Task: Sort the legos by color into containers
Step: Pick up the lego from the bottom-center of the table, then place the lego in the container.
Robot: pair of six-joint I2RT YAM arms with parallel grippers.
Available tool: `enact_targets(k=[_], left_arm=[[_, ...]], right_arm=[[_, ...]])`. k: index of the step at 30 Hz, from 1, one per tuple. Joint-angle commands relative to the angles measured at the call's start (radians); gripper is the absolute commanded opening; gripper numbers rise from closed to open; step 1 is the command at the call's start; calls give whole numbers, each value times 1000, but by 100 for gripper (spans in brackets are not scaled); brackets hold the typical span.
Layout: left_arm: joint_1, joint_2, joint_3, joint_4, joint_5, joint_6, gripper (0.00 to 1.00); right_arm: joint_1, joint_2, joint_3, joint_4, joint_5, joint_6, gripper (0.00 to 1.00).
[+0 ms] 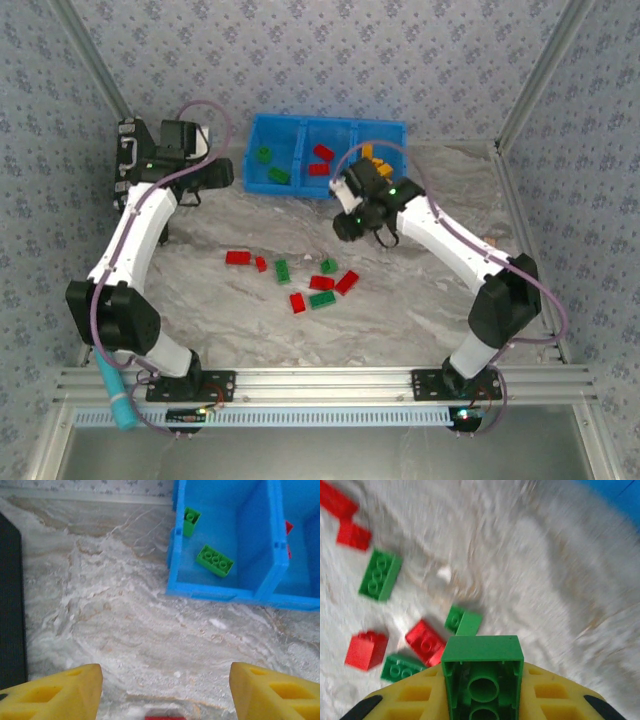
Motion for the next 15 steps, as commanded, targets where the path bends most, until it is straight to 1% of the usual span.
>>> enact_targets(k=[1, 5, 7, 10, 15], left_arm=[[12, -41, -39, -9, 41, -12, 68], [28, -39, -80, -12, 81, -24, 68], [27, -48, -108, -17, 93, -25, 68], [27, -56, -163, -15, 120, -30, 68], [23, -60, -240, -15, 141, -63, 67]], right_arm=[[-45, 57, 125, 40, 58, -86, 29], [-83, 126, 243, 175, 60, -143, 29], [-87, 177, 322, 208, 56, -162, 29], [-85, 262, 450, 232, 54, -201, 30], [-79, 375, 561, 367, 29, -250, 29]])
